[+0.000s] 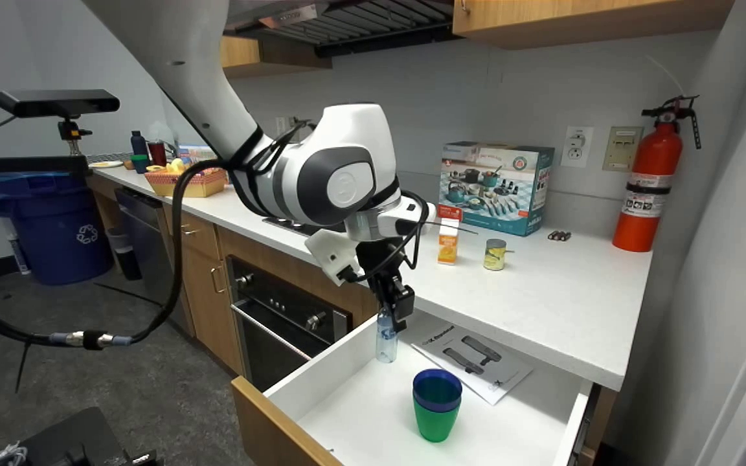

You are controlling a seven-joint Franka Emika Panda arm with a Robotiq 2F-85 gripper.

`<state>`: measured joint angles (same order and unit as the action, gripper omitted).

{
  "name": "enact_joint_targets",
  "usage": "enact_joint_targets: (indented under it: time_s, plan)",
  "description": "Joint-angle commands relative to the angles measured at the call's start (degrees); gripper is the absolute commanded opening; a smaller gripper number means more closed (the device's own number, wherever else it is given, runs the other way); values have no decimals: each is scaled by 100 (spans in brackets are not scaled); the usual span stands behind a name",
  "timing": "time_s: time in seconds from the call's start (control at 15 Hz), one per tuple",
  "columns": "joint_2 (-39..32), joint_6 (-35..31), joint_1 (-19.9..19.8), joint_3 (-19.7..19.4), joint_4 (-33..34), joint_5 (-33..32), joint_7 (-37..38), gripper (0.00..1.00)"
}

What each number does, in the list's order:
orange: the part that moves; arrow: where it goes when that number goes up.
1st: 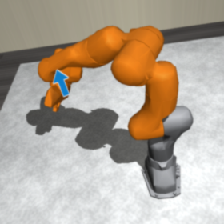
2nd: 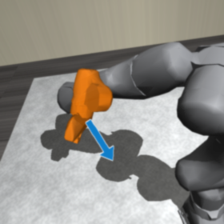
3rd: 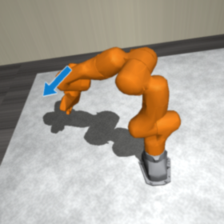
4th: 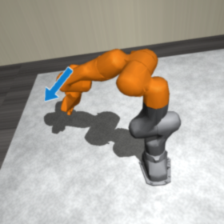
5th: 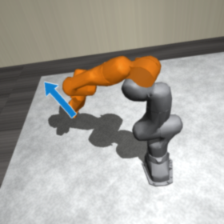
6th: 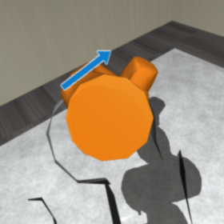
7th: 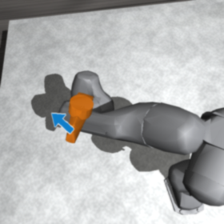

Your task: Put the bottle on the counter in the open drawer

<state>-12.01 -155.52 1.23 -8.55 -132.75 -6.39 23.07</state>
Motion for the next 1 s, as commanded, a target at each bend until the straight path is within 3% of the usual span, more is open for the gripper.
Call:
enact_joint_targets:
  time_s: [0.0,0.4,0.93]
  plan:
    - [131,-617,31,-49,-503,-159,49,14]
    - [-158,-1048,129,-168,-648,-162,136,14]
    - [-786,-1163,508,-495,-358,-249,257,14]
